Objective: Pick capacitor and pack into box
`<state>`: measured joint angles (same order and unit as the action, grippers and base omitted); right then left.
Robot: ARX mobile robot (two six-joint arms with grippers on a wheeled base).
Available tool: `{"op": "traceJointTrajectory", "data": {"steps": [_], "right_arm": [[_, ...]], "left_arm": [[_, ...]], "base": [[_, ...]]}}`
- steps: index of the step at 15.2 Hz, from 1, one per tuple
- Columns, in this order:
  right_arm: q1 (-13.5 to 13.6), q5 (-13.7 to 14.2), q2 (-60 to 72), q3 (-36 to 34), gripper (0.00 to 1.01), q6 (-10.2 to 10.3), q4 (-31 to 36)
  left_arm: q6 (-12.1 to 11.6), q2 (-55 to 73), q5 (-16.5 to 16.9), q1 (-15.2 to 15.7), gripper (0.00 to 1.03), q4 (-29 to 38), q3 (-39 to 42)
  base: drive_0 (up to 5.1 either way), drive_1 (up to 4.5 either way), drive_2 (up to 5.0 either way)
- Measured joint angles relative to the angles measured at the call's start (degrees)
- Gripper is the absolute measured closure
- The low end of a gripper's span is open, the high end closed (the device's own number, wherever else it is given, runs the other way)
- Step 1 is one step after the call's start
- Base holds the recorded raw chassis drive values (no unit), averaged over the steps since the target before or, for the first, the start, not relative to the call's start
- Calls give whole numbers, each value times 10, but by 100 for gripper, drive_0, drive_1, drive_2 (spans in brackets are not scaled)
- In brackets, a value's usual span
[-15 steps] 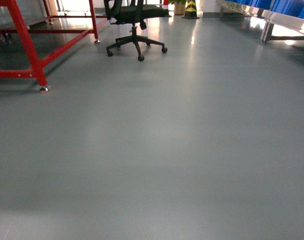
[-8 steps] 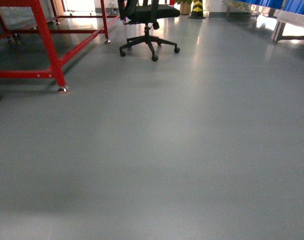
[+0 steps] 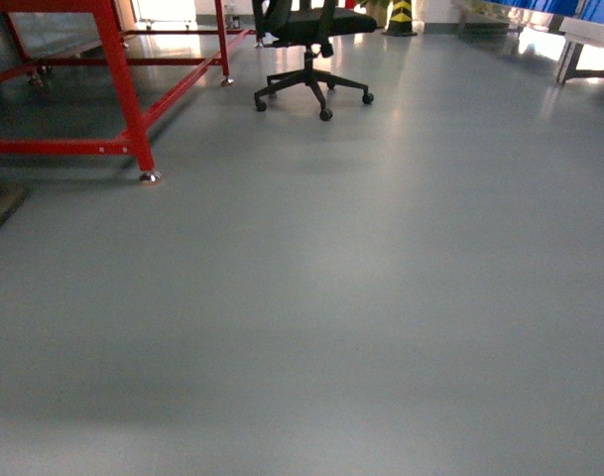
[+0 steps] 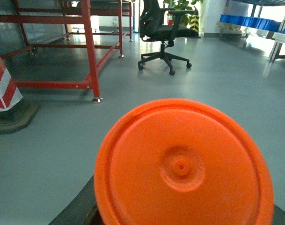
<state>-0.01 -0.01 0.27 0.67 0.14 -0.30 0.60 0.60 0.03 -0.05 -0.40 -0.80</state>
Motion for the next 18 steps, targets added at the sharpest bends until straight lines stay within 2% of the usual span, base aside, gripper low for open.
{"op": "traceJointTrajectory", "data": {"steps": [18], "right_arm": [[0,0,0,0,3,0,1]], "left_arm": [[0,0,0,0,59,0,0]], "base": [[-505,241,241]]}}
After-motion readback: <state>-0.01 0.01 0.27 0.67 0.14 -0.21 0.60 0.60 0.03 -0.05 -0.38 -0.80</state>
